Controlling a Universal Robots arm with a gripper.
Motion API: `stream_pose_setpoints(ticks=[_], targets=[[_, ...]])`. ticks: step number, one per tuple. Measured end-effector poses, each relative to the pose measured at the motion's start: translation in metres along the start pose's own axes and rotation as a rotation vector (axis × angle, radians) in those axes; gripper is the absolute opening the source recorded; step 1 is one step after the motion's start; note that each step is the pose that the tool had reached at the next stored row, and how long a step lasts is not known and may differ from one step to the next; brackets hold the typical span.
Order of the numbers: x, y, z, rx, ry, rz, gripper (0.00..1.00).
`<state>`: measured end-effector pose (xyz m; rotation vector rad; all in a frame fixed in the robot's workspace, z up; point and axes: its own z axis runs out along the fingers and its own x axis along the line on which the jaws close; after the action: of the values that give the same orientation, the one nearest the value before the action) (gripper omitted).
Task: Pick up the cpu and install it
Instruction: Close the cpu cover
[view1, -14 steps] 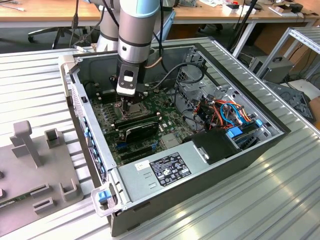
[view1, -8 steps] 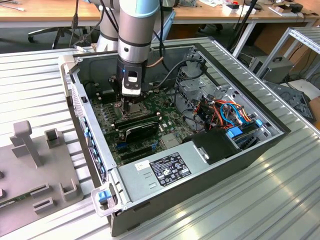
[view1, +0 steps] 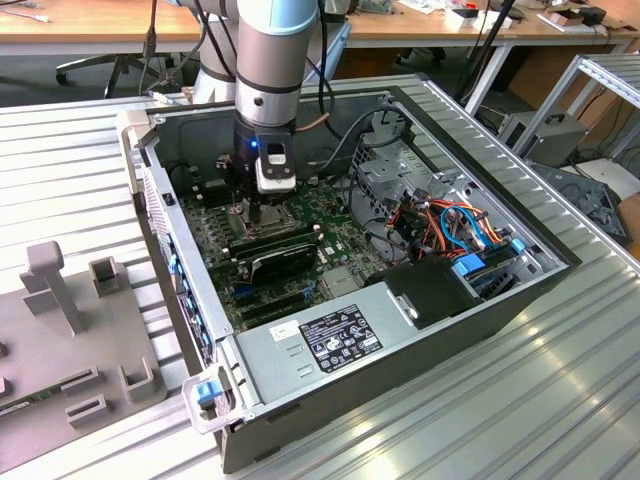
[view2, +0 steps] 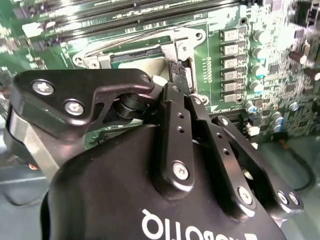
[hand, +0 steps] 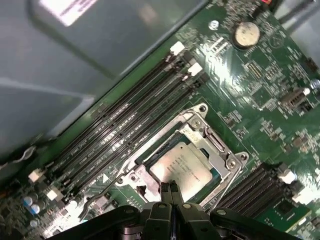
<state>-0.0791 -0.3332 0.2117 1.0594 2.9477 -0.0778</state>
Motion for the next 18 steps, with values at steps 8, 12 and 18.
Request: stream_pose_setpoints(ticks=[8, 12, 18], targets=[[0.0, 0.0, 0.0004, -0.0058, -0.0108, -0.243, 0.11], [0.0, 0.0, 0.0005, -0.0078, -0.014, -0.318, 0.11], [0.0, 0.0, 0.0005, -0.0121, -0.0214, -0.488, 0.11]])
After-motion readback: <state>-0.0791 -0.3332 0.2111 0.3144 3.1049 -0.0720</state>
